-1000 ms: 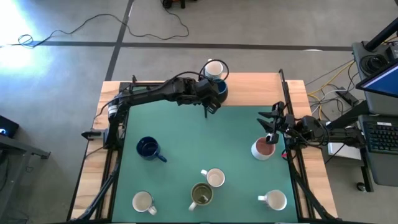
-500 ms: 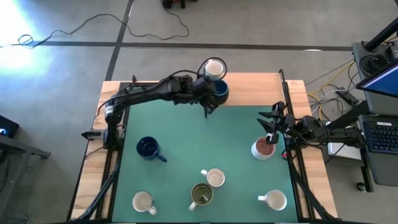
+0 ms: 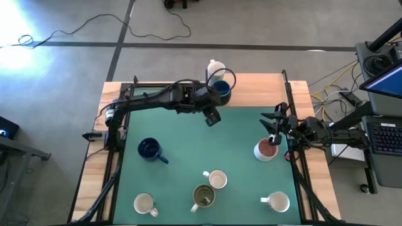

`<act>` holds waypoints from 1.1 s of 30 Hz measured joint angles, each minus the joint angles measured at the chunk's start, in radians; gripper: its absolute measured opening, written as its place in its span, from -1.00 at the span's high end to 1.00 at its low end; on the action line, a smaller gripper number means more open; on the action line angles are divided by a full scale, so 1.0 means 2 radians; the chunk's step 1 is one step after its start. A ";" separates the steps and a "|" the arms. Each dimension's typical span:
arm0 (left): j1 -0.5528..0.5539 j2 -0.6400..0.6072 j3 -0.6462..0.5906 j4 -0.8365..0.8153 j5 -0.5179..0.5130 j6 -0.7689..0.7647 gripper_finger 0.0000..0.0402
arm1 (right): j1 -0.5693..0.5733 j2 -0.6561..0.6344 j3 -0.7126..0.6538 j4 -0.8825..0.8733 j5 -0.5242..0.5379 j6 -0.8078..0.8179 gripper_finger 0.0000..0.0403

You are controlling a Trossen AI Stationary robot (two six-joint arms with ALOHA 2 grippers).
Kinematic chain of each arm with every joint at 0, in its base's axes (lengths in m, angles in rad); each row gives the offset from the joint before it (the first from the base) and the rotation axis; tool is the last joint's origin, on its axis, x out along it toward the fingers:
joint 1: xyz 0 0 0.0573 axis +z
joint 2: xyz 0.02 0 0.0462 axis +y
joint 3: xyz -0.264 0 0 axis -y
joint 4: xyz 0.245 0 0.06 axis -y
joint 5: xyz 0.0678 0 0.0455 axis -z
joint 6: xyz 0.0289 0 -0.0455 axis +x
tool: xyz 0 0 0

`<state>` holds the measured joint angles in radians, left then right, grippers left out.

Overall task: Place coffee mugs
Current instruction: Put the top white mug on the shelf

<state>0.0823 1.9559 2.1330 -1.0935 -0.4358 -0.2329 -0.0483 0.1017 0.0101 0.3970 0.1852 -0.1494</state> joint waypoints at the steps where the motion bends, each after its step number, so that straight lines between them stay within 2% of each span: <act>1: -0.005 -0.001 0.000 -0.016 0.000 -0.014 0.46 | 0.000 0.000 0.000 0.000 0.000 0.000 0.39; 10: -0.071 -0.003 -0.003 -0.221 0.000 -0.163 0.13 | 0.000 0.000 0.000 0.000 0.000 0.000 0.39; 12: -0.086 -0.003 -0.012 -0.239 0.002 -0.196 0.05 | 0.000 0.000 0.000 0.000 0.000 0.000 0.39; 18: -0.116 -0.070 -0.140 -0.238 0.055 -0.281 -0.05 | 0.000 0.000 0.000 0.000 0.000 0.000 0.39; 23: -0.139 -0.135 -0.289 -0.185 0.088 -0.354 -0.06 | 0.000 0.000 0.000 0.000 0.000 0.000 0.39; 26: -0.149 -0.174 -0.357 -0.131 0.097 -0.366 -0.04 | 0.000 0.000 0.000 0.000 0.000 0.000 0.39; 29: -0.150 -0.197 -0.405 -0.068 0.094 -0.339 -0.01 | 0.000 0.001 0.000 0.000 0.000 0.000 0.39; 33: -0.150 -0.227 -0.454 0.030 0.051 -0.270 0.05 | 0.000 0.002 0.000 -0.001 0.000 0.000 0.39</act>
<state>-0.2173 1.5013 1.2250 -1.0335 -0.3338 -0.7735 -0.0485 0.1059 0.0101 0.3949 0.1849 -0.1496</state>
